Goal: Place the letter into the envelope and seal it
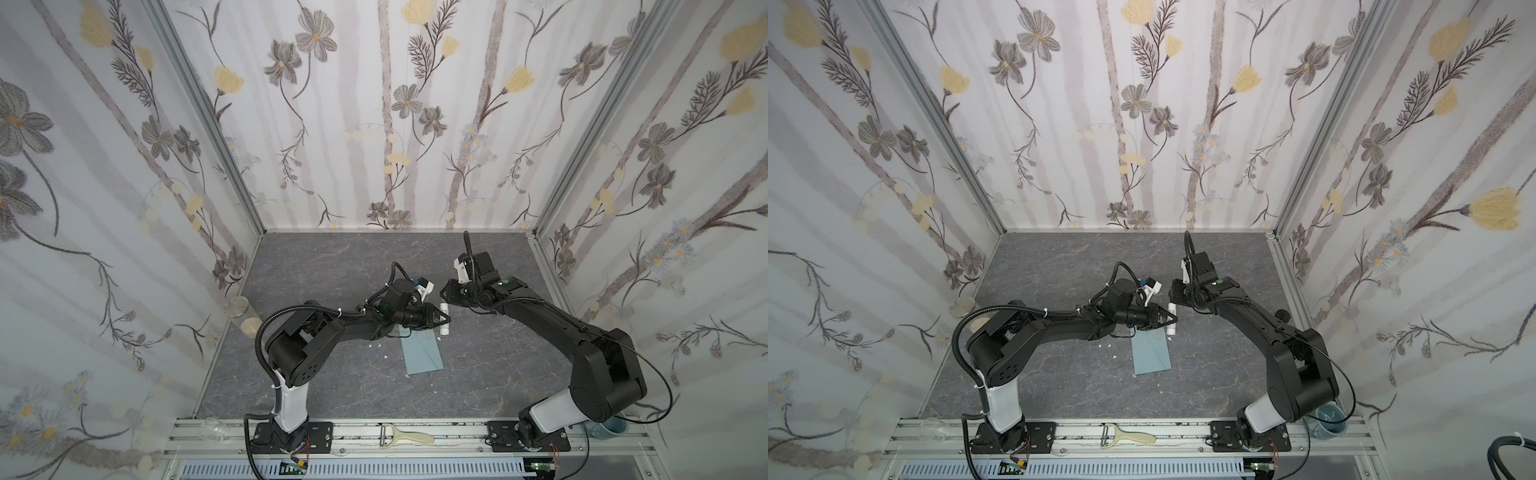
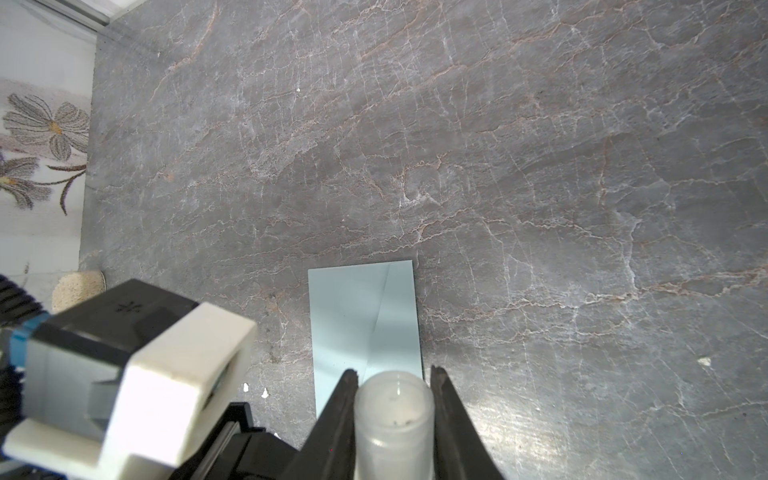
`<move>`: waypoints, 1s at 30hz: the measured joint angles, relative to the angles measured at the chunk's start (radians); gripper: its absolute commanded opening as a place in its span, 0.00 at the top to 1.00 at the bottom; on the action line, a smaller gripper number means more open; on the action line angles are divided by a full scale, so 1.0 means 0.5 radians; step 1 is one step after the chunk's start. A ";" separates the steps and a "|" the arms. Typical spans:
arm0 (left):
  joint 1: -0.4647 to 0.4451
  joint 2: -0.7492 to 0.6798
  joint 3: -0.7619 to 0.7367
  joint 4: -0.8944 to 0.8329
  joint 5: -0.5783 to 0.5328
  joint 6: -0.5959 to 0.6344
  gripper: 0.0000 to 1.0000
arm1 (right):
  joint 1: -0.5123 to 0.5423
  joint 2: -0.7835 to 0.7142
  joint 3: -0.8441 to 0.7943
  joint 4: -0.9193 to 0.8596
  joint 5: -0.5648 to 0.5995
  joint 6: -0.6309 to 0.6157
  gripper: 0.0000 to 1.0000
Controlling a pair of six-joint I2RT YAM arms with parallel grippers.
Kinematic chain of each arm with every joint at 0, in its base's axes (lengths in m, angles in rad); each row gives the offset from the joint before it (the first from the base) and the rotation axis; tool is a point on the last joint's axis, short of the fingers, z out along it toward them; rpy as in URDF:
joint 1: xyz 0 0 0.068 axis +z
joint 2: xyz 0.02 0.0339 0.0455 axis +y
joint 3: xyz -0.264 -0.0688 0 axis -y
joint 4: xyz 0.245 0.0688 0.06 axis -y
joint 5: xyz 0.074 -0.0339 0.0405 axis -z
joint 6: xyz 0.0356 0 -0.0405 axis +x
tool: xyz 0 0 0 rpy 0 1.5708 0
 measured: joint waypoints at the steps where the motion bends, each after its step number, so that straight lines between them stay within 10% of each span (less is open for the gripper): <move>1: 0.001 0.002 0.006 0.004 0.002 -0.006 1.00 | 0.002 -0.001 -0.002 0.006 0.000 0.001 0.71; 30: 0.027 0.021 0.031 0.021 0.031 -0.028 1.00 | 0.047 -0.033 -0.031 0.037 0.060 0.009 0.73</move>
